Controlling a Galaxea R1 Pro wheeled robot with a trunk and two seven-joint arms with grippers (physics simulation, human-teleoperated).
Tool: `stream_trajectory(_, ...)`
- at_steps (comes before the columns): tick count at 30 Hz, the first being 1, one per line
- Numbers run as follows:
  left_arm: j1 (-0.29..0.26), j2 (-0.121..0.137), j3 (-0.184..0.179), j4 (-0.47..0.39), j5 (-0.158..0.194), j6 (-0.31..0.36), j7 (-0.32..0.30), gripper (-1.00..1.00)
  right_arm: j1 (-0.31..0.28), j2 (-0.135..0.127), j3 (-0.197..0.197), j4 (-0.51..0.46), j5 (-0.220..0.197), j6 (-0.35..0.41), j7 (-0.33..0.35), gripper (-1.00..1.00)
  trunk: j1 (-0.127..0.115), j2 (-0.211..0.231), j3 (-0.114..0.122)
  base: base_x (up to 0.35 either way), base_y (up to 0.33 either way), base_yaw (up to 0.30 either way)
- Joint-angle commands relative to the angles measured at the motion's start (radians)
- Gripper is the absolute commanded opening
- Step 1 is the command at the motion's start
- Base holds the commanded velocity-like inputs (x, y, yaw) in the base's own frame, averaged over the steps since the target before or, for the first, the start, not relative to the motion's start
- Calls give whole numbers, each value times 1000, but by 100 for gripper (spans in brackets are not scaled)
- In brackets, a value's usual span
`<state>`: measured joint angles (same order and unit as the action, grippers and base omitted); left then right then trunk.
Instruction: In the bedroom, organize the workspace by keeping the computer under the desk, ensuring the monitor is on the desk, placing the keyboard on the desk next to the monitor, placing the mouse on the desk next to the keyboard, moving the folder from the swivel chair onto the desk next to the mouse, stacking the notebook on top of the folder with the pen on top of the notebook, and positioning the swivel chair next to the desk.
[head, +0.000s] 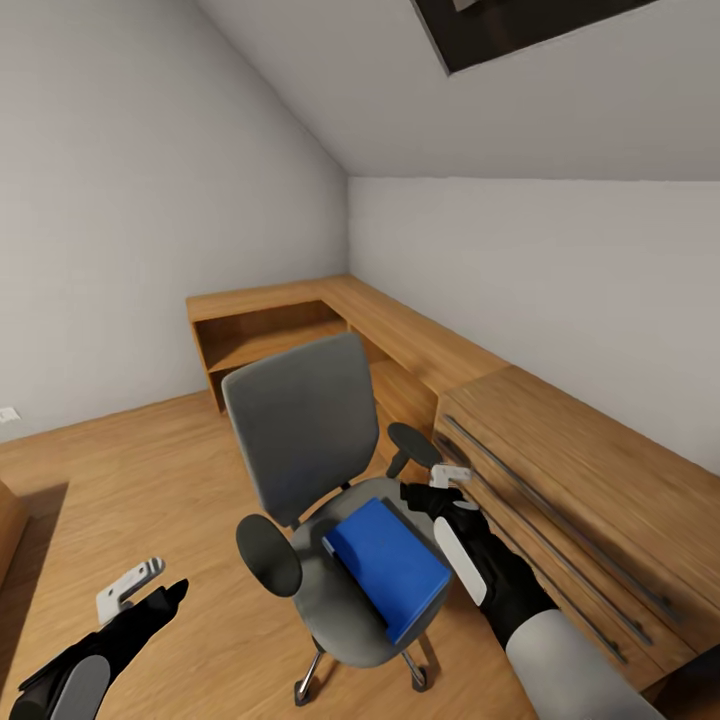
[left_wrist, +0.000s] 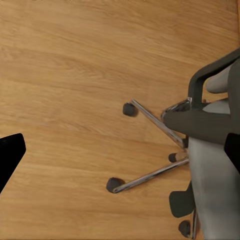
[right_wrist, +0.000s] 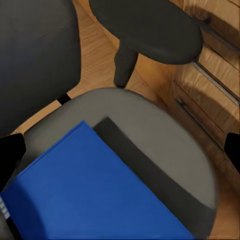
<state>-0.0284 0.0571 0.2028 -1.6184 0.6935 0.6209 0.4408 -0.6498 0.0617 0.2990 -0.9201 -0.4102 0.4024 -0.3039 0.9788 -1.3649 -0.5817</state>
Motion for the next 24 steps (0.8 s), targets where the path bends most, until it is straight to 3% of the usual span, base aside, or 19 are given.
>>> stream_trajectory(1,-1,0,0,-1,10,3,9,100,-1,0,3,7,-13,-4,-9,100,4,-8,-4,0,0,0)
stream_trajectory(9,-1,1,1,-2,10,2,10,100,-1,-9,1,59,-23,-87,46,100,35,-64,-29,0,0,0)
stream_trajectory(15,-1,1,1,-2,10,2,10,100,-1,-37,-3,65,-32,-95,92,100,58,-106,-48,0,0,0)
stream_trajectory(24,-1,1,1,-2,10,2,10,100,-1,-43,-20,67,-63,-96,113,100,92,-169,-76,0,0,0)
